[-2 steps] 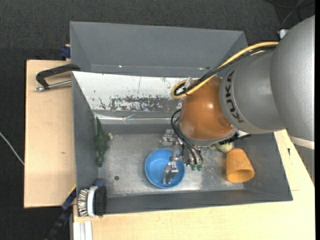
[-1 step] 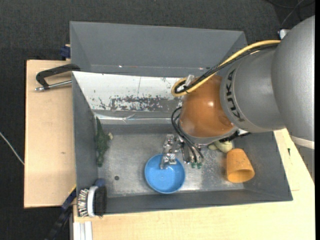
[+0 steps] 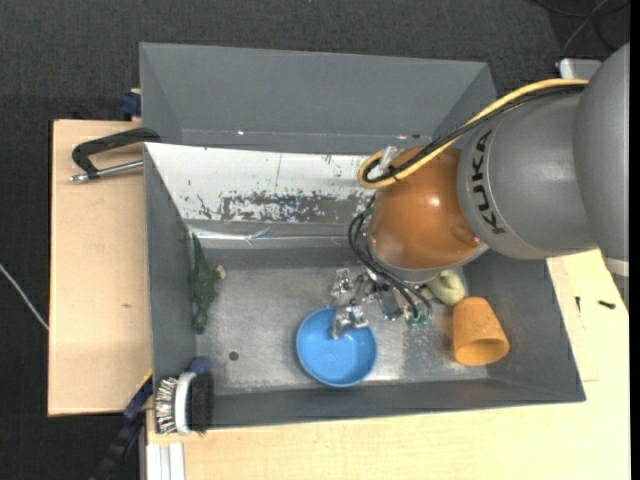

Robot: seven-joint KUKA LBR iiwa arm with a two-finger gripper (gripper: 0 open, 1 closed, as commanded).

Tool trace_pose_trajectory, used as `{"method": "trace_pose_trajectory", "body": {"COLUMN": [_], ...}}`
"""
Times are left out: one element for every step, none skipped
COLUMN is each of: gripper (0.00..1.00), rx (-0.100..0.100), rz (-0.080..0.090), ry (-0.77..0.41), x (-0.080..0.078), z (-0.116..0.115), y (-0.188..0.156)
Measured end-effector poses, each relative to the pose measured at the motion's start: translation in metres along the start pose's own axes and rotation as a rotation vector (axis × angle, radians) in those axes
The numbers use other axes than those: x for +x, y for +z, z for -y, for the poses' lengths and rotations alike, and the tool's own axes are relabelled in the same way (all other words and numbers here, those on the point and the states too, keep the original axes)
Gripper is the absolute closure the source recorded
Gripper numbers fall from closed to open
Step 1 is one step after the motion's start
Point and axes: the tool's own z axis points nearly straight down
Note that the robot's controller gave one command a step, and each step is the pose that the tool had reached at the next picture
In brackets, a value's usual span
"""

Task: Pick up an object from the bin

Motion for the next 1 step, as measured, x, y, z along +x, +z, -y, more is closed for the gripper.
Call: {"method": "trace_pose_trajectory", "body": {"gripper": [1.0], "rx": [0.008], "rz": [0.0], "ry": [-0.052], "x": [-0.0118], "z": [-0.0044], "y": [-0.1781]}}
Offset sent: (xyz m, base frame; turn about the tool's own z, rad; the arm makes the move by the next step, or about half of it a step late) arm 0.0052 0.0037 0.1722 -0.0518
